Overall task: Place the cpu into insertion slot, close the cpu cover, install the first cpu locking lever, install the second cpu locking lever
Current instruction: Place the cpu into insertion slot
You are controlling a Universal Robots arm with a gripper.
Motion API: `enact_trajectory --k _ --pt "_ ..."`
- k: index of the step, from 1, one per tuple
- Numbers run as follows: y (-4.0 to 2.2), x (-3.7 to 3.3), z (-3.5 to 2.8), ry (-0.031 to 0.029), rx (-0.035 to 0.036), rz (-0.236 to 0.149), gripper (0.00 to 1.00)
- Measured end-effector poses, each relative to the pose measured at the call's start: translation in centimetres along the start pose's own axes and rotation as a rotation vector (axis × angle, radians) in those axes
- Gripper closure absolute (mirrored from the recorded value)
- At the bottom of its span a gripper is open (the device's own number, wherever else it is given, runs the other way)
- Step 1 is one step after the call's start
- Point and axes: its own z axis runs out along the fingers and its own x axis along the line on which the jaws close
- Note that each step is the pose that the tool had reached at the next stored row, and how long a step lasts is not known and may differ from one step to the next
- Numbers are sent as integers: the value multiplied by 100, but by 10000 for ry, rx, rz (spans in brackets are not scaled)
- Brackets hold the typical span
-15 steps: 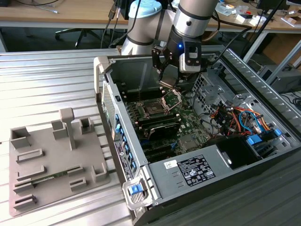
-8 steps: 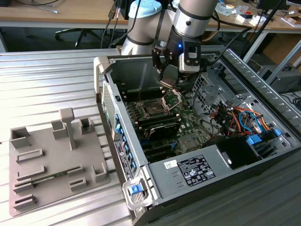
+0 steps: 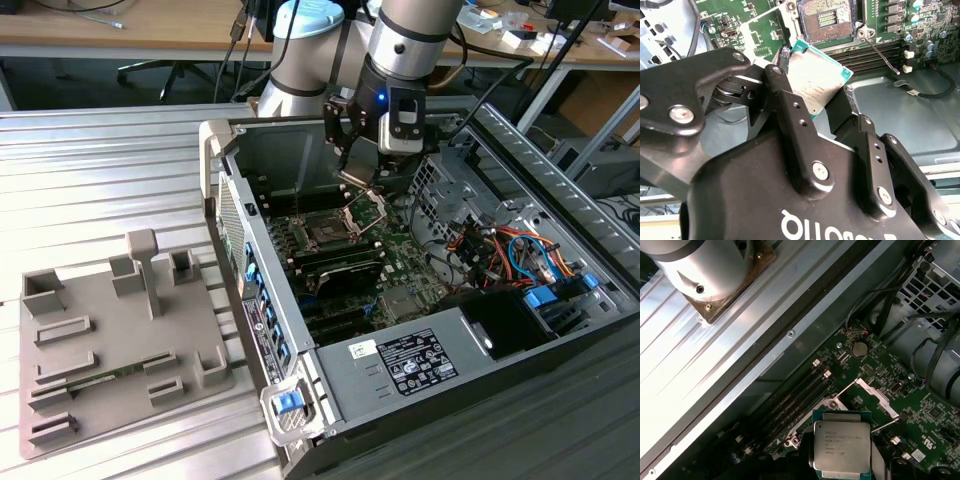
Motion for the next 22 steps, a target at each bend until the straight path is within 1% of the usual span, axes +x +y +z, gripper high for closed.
enact_trajectory --k 16,22 --pt "0 0 1 -41 -9 454 45" --pt "0 0 2 -60 -13 677 45"
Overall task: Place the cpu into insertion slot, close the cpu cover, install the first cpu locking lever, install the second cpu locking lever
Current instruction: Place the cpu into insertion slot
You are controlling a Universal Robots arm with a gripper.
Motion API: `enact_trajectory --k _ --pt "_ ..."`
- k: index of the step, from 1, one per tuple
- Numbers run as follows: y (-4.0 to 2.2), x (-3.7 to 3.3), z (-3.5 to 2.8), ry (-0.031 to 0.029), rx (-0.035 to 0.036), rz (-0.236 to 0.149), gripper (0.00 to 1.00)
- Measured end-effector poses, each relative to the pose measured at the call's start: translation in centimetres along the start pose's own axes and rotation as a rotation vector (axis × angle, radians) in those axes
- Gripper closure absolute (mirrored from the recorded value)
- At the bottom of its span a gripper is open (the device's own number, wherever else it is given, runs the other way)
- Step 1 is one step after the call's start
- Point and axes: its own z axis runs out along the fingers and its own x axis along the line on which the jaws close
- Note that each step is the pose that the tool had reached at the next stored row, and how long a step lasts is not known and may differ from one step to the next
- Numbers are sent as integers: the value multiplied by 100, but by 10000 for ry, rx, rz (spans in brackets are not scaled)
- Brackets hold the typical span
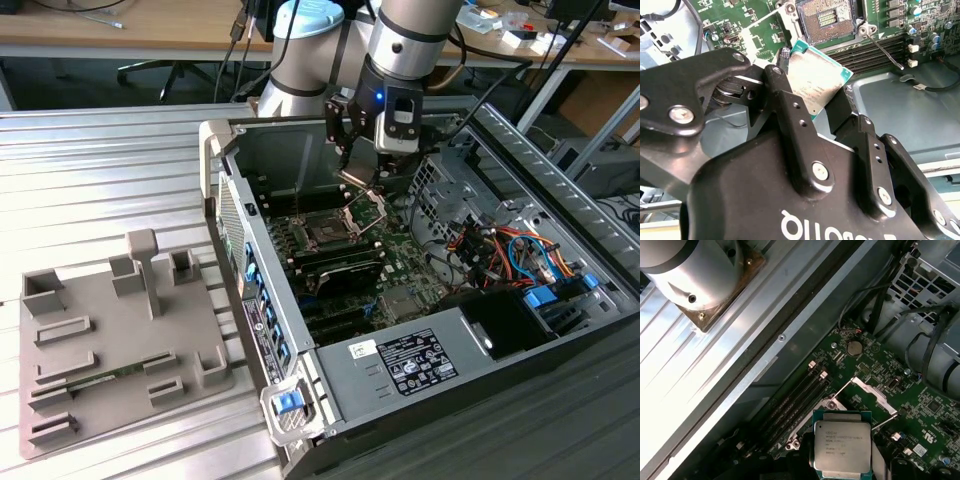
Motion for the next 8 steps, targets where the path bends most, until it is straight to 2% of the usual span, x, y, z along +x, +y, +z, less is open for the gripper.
enact_trajectory --k 8 --pt "0 0 1 -22 -5 241 45"
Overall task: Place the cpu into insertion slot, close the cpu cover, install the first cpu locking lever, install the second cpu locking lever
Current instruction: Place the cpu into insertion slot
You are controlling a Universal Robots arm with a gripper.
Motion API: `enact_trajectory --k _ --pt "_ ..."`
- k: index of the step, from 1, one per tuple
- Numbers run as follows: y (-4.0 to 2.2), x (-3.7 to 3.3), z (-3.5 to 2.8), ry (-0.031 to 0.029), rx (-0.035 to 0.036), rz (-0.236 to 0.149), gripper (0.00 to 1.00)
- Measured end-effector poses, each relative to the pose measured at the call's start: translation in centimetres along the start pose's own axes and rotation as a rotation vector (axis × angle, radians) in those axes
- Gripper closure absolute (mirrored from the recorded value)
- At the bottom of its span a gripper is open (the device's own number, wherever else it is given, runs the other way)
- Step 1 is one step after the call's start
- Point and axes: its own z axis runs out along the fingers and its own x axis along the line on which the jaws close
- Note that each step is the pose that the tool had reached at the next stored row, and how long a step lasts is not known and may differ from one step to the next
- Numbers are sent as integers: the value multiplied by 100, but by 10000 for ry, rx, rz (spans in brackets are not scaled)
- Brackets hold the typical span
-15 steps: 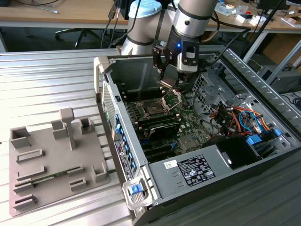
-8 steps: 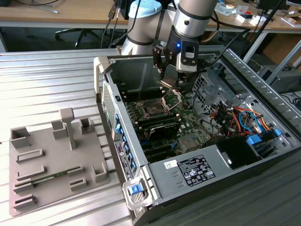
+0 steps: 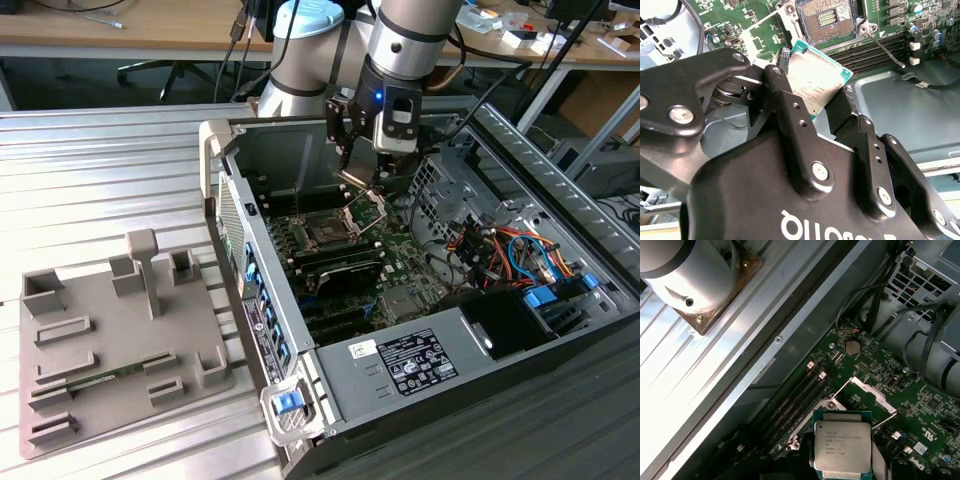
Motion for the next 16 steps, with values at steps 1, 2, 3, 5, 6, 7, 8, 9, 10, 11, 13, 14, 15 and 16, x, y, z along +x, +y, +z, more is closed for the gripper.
enact_trajectory --k 1,2,3,5,6,7,8,9,10,11,13,14,15,16 --pt "0 0 0 -3 -1 37 45" --pt "0 0 0 -7 -1 85 45" --pt "0 0 0 -10 -2 111 45" --pt "0 0 0 -16 -4 181 45" --pt "0 0 0 -20 -4 228 45" --pt "0 0 1 -23 -5 254 45" --pt "0 0 1 -25 -6 277 45" --pt "0 0 1 -31 -7 345 45" --pt "0 0 1 -36 -8 401 45" --pt "0 0 1 -39 -9 440 45" --pt "0 0 1 -47 -11 523 45" --pt "0 0 1 -49 -11 549 45" --pt "0 0 1 -52 -12 587 45" --pt "0 0 1 -56 -12 627 45"
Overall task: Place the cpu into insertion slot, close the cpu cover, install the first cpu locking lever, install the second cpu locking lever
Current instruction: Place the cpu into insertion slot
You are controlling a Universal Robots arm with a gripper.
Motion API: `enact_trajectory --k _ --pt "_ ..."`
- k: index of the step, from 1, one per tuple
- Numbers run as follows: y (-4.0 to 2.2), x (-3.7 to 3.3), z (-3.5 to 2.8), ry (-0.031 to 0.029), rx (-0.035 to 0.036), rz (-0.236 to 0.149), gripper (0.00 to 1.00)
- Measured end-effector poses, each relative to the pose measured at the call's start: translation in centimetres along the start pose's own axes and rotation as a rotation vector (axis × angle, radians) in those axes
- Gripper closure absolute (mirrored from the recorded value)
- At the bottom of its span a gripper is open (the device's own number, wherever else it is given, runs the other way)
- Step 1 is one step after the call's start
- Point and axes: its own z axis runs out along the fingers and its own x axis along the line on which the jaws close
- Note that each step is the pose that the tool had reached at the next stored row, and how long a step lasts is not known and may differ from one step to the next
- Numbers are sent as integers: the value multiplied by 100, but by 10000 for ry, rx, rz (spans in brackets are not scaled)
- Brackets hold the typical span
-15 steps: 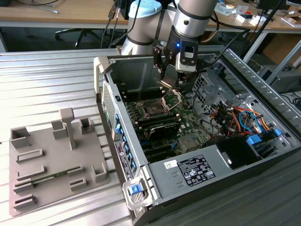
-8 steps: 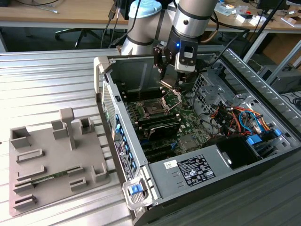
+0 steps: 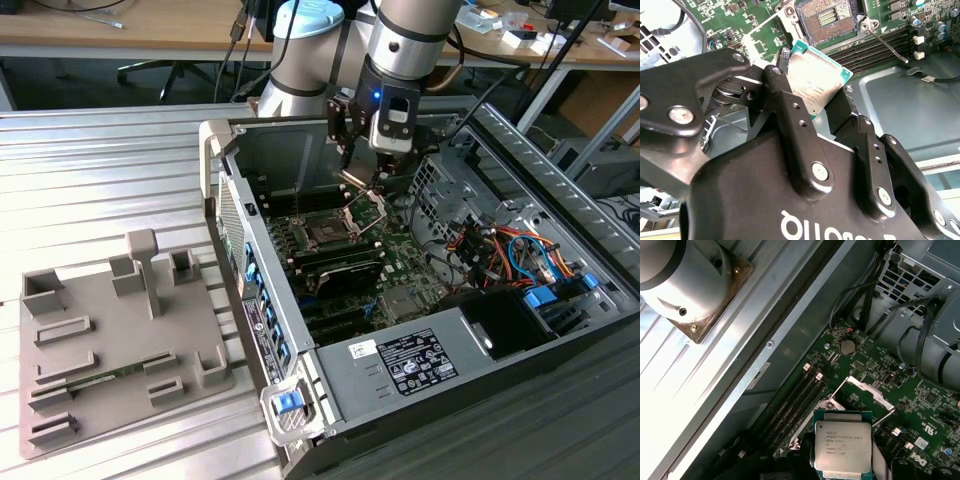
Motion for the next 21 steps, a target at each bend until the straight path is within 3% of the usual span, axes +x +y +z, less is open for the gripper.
enact_trajectory --k 21 --pt "0 0 1 -51 -11 566 45"
